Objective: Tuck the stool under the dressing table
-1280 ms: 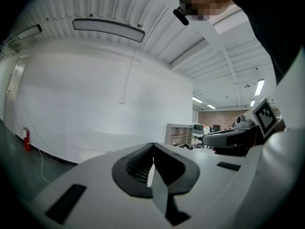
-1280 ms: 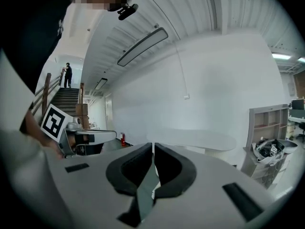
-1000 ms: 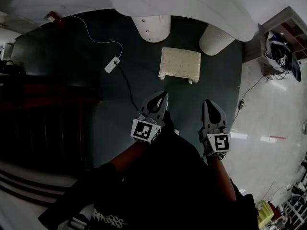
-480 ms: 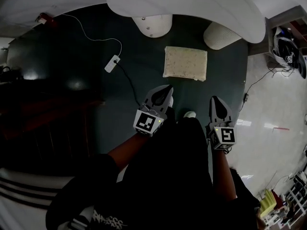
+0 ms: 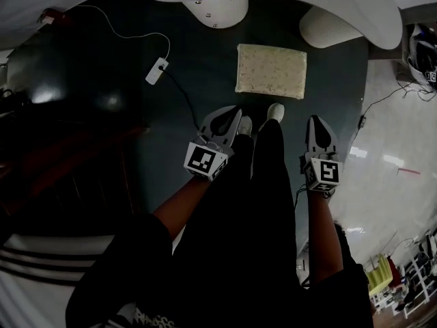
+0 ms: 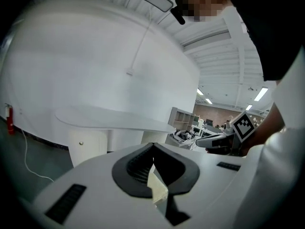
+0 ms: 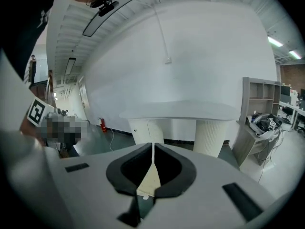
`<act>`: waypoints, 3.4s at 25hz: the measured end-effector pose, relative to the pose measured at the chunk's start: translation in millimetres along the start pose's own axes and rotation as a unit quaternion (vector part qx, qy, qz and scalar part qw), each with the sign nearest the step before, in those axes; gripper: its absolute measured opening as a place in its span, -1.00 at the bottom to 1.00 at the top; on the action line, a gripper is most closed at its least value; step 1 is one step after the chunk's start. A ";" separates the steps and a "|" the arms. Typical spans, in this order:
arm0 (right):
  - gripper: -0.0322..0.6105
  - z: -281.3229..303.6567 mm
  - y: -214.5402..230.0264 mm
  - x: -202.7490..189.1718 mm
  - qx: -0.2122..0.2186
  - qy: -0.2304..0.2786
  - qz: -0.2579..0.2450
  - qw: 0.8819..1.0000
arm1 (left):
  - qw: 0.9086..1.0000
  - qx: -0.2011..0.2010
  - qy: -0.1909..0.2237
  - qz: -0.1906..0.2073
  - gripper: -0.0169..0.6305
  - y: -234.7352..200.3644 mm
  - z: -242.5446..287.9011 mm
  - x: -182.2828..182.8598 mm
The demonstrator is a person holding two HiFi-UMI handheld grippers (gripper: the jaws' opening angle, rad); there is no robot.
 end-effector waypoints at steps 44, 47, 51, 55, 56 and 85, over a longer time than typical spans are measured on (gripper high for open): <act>-0.14 229.4 108.0 -356.5 0.024 -0.175 -0.010 0.984 | 0.970 0.064 -0.228 -0.058 -0.34 -156.6 142.6 -384.0; -0.13 231.4 108.8 -359.5 0.023 -0.173 -0.017 0.985 | 0.969 0.079 -0.227 -0.063 -0.33 -161.9 146.5 -392.6; -0.11 231.9 107.6 -365.8 0.021 -0.177 0.002 0.984 | 0.971 0.082 -0.219 -0.057 -0.33 -162.3 149.6 -400.2; -0.09 238.2 104.7 -367.4 0.021 -0.169 0.007 0.985 | 0.974 0.088 -0.203 -0.057 -0.32 -162.9 145.0 -406.7; -0.09 237.8 105.1 -367.7 0.022 -0.166 0.005 0.986 | 0.974 0.089 -0.199 -0.062 -0.32 -162.0 145.4 -406.1; -0.10 239.2 100.5 -366.6 0.006 -0.190 0.001 0.982 | 0.964 0.123 -0.223 -0.081 -0.32 -164.1 151.0 -406.6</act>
Point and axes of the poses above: the fingertips, and each gripper's own axes: z forward along the fingers, y to its right, x out of its top, the point moved 5 cm from there along -z, backward along the fingers, and after that the axes turned 10 degrees about -x, right-handed, at the moved point
